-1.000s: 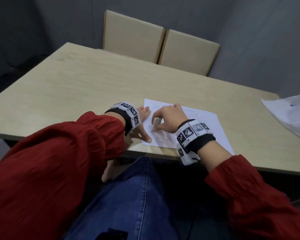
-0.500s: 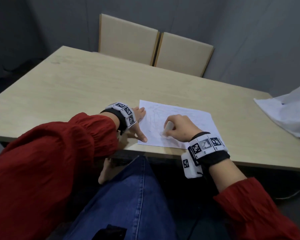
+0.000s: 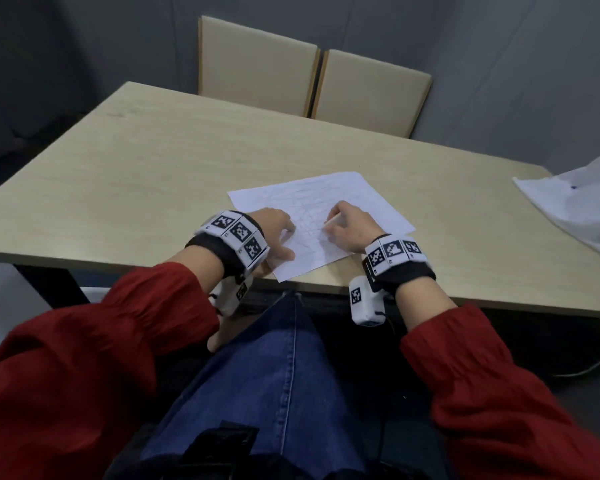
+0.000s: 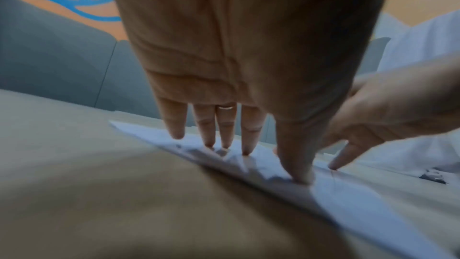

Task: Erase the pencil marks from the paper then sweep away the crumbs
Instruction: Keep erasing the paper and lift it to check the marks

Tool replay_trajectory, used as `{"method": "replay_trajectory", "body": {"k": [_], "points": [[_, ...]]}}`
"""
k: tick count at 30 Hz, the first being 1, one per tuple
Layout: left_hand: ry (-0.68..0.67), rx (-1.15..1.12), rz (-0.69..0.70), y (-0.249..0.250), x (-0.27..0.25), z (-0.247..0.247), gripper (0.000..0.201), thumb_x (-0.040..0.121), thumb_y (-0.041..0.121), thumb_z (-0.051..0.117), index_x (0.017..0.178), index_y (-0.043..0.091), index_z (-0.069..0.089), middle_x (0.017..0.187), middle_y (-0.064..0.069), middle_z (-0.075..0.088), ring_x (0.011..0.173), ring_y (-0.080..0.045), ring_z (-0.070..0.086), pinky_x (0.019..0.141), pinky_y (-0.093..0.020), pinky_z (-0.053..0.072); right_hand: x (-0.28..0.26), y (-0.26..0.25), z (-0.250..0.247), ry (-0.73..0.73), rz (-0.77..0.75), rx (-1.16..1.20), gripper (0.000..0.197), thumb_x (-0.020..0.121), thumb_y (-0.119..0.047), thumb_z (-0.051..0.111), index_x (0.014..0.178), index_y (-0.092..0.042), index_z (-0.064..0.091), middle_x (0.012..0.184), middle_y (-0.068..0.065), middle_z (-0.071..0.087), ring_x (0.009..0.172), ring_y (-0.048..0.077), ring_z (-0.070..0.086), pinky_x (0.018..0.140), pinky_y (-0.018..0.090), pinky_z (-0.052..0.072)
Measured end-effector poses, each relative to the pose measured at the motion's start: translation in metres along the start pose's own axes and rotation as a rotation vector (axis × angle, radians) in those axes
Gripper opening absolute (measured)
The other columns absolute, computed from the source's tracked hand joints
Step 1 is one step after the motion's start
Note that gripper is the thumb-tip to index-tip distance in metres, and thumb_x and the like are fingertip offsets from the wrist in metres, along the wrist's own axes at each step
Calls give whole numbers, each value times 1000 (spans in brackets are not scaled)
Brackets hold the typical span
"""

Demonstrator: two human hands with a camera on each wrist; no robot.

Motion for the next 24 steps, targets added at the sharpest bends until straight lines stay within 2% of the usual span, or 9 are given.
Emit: {"method": "replay_trajectory", "body": {"k": [4,7,11,15,17,19,20,22,24], "points": [[-41,-70,30,1,-3,13,77,94,50,53,155,18,17,163,-6,0,149,-25,9,118,-38,18,0,-11,7,47,-30,47,17,88,-25,67,97,-16,56,101,0,55,88,17,52,64,26,41],[-114,-50,33,0,-6,17,91,91,56,54,156,17,3,162,-7,-13,149,-25,-8,120,-42,10,-5,-13,18,11,-44,-39,22,87,-28,68,100,-13,59,105,1,57,92,16,53,72,24,40],[-142,6,33,-1,-1,19,103,84,63,58,155,20,-3,161,-7,-16,149,-27,-10,121,-46,9,-10,-17,26,-34,-62,-150,23,89,-27,65,104,-9,65,106,6,63,97,22,59,75,27,43],[-161,47,25,0,0,17,105,83,64,57,155,20,-5,161,-8,-17,149,-29,-10,120,-48,9,-12,-23,29,-65,-84,-301,21,92,-30,58,104,-13,62,103,6,56,96,25,56,77,32,44],[-146,41,26,1,0,17,105,83,64,58,155,20,-4,161,-9,-17,149,-30,-9,120,-47,9,-13,-27,36,-84,-107,-317,12,87,-27,56,84,-16,62,97,4,61,90,25,58,78,37,49],[-132,36,22,1,0,18,105,83,63,59,155,19,-3,161,-10,-16,149,-31,-8,120,-46,10,-13,-26,42,-89,-134,-318,19,83,-26,55,65,-20,60,84,4,63,83,24,59,74,38,50],[-131,35,23,1,-1,18,105,83,63,59,155,19,-3,161,-10,-16,149,-31,-8,120,-46,10,-13,-25,41,-80,-131,-331,23,85,-27,54,64,-21,58,81,3,63,82,24,59,72,37,49],[-141,38,28,2,-3,17,105,83,63,59,155,18,-3,161,-11,-16,149,-31,-8,120,-46,10,-12,-18,32,-25,-106,-375,24,91,-30,50,75,-16,60,85,5,62,84,27,57,69,34,44],[-154,45,33,3,-4,16,105,84,63,57,155,17,-5,161,-12,-17,149,-32,-8,119,-47,9,-11,-13,25,33,-92,-382,24,92,-30,49,84,-13,63,88,7,63,87,28,57,71,34,44]]}}
Point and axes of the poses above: each hand's wrist, its own x-axis towards the middle knuckle, its own z-axis out of the palm, y = z × x, the point moved 3 cm from there along x, towards the middle knuckle
